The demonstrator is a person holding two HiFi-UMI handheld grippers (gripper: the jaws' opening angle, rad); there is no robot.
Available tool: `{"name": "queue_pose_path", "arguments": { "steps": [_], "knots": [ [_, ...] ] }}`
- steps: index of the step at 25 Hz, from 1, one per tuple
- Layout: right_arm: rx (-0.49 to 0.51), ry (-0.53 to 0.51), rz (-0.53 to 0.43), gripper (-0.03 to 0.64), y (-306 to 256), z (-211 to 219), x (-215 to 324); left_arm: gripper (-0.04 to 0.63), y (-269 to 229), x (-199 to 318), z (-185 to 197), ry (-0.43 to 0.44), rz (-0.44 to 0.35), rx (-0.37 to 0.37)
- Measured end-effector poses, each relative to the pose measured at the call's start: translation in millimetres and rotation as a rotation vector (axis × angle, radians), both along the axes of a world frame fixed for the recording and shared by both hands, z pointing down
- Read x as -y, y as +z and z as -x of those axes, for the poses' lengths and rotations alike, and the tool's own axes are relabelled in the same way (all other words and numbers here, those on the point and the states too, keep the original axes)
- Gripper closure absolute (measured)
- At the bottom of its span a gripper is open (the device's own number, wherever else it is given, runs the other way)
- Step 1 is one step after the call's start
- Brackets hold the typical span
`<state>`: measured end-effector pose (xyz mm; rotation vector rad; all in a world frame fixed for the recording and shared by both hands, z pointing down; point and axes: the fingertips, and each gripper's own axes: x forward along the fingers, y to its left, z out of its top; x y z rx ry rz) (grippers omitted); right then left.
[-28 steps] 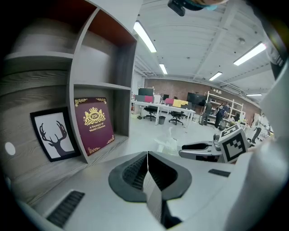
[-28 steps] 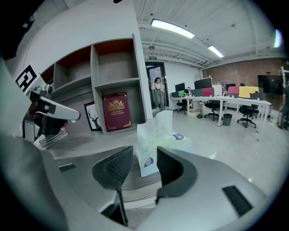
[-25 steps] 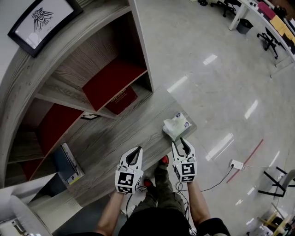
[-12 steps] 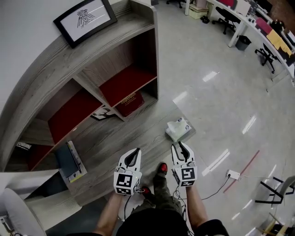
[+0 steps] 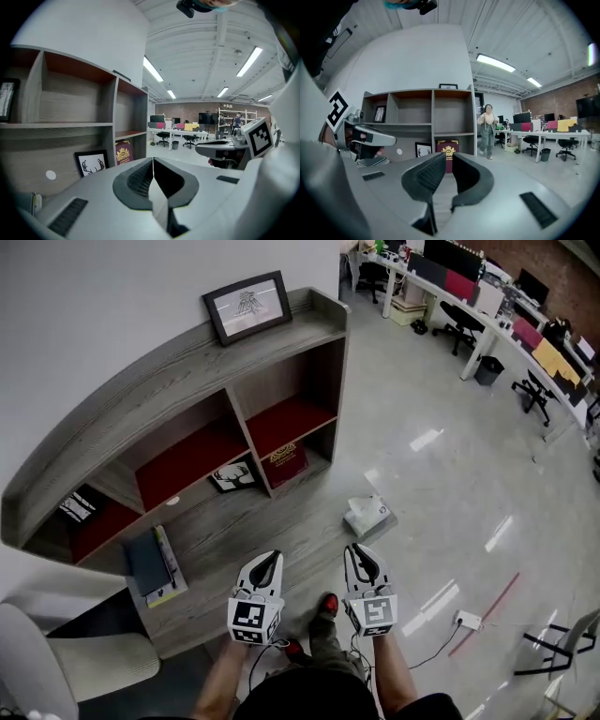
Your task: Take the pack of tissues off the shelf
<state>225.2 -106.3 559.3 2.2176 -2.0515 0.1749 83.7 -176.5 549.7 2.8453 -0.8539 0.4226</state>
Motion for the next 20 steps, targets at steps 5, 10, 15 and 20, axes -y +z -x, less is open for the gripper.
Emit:
{"name": "queue_pose_path", "arguments": {
  "steps": [5,10,15,20],
  "knots": [
    [-0.015,-0.042,-0.034,0.572,-29.2,42.1,-13.4,0.586,-21.7,-14.0,37.0,-0.036,-0.03,-0.021],
    [-0.008,-0.084,-0.06,0.578,-50.3,85.3,-26.4,0.586,-42.7,-26.7,83.8,-0.102,-0.062,-0.051],
    [-0.003,-0.134,-0.094,0.578,-70.3,120.5,-36.0,0.586,-58.4,-39.1,130.3,-0.17,-0.088,-0.073],
    [-0.009,-0.187,-0.115,0.578,-84.4,158.0,-48.4,0.586,-68.8,-57.2,176.3,-0.222,-0.111,-0.077]
  ]
}}
